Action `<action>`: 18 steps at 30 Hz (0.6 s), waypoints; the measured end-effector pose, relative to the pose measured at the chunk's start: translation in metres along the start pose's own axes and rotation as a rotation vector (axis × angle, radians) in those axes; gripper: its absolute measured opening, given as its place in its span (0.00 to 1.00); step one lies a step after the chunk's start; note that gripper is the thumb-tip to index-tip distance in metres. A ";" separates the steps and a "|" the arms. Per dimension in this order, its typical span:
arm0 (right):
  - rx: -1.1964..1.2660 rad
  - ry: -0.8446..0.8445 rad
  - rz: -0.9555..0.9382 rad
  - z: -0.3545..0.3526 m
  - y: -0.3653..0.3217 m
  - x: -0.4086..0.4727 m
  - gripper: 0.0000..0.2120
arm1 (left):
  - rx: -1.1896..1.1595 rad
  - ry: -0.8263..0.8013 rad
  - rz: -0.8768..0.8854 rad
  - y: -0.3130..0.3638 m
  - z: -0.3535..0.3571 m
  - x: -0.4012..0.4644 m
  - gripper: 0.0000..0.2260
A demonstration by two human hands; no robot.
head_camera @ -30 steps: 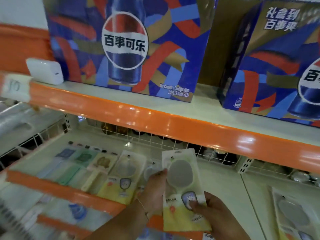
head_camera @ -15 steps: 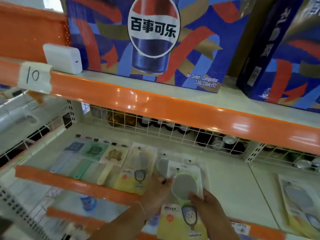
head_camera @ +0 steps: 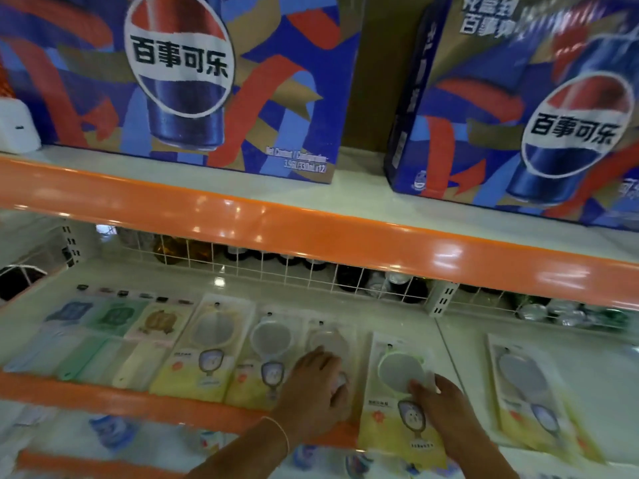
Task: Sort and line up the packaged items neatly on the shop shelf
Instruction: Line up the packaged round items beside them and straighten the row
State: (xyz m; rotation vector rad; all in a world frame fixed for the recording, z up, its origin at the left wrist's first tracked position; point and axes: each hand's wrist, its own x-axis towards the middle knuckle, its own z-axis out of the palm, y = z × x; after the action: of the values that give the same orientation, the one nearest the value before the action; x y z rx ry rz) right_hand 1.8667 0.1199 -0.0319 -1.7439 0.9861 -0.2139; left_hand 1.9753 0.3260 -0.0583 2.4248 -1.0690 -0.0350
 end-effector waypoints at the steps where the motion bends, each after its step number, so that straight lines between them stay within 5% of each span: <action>1: -0.013 0.006 0.001 -0.005 0.002 0.008 0.10 | 0.052 -0.002 0.017 0.002 0.005 0.001 0.22; 9: -0.164 -0.032 -0.027 -0.008 0.002 0.055 0.21 | 0.305 -0.032 -0.016 0.005 0.035 0.004 0.23; 13: -0.461 0.012 -0.125 -0.001 -0.007 0.055 0.22 | 0.333 -0.030 -0.024 0.002 0.042 0.004 0.23; 18: -0.837 -0.029 -0.242 0.009 0.004 0.047 0.34 | 0.355 -0.069 -0.024 -0.003 0.046 0.004 0.24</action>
State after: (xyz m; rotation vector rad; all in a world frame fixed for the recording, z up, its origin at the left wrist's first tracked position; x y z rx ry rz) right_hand 1.8999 0.0931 -0.0539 -2.6227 0.8981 0.0960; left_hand 1.9706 0.3059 -0.0992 2.7701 -1.1582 0.0701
